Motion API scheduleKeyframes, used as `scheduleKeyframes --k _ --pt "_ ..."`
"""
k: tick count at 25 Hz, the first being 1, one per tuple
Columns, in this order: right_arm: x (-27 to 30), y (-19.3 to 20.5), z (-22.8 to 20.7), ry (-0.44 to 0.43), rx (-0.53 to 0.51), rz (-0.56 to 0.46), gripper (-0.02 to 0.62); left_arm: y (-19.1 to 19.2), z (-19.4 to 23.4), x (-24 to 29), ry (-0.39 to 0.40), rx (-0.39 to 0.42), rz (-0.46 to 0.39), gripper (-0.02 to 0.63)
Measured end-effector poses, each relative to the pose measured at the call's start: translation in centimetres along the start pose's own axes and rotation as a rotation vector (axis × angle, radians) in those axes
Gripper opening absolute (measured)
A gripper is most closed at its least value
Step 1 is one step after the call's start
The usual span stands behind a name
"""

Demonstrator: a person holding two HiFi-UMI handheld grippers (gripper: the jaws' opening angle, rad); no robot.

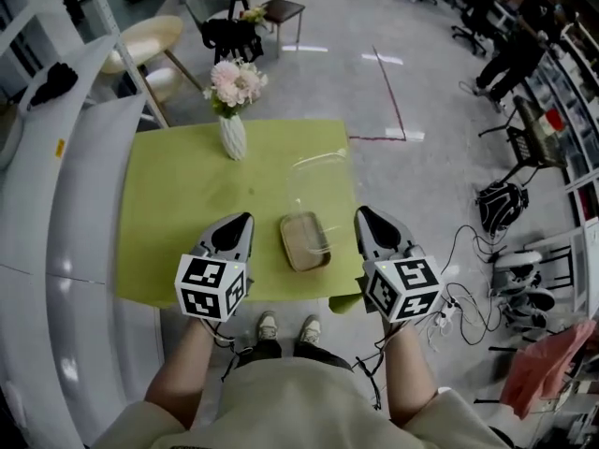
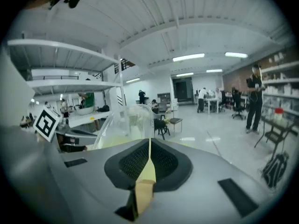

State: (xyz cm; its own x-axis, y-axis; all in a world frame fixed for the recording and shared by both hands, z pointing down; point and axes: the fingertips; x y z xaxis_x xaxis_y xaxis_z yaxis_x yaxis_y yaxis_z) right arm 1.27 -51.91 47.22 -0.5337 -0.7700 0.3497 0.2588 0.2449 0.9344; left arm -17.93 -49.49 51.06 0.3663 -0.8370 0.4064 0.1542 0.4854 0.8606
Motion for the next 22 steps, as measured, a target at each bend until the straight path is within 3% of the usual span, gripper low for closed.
scheduleKeyframes --k 2,13,19,22 --pt "-1.6 -2.8 0.2 0.025 -0.055 -0.054 0.020 -2.3 -0.9 -1.6 0.002 0.048 -0.048 0.008" --pt "-12.2 -13.5 1.6 0.052 -0.098 -0.362 0.020 -11.8 -7.4 -11.1 -0.001 0.307 -0.286 0.008" --pt "-17.7 -16.4 2.2 0.080 -0.111 -0.483 0.020 -15.1 -10.6 -15.5 0.024 0.367 -0.431 0.008" --pt "-19.2 -16.4 2.9 0.084 -0.117 -0.504 0.020 -15.0 -11.2 -16.2 0.029 0.377 -0.445 0.008"
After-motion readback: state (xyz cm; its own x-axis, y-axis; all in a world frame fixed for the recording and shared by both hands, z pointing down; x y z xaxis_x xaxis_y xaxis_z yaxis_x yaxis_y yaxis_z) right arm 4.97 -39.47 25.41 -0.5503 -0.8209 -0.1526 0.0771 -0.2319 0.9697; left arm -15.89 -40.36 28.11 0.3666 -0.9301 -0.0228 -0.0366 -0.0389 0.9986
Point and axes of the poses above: the fingertips, and each gripper's own axes: x forward along the fingers, z to its left, y out of its underside, and after that the axes turned 11 degrees about -x, right-handed
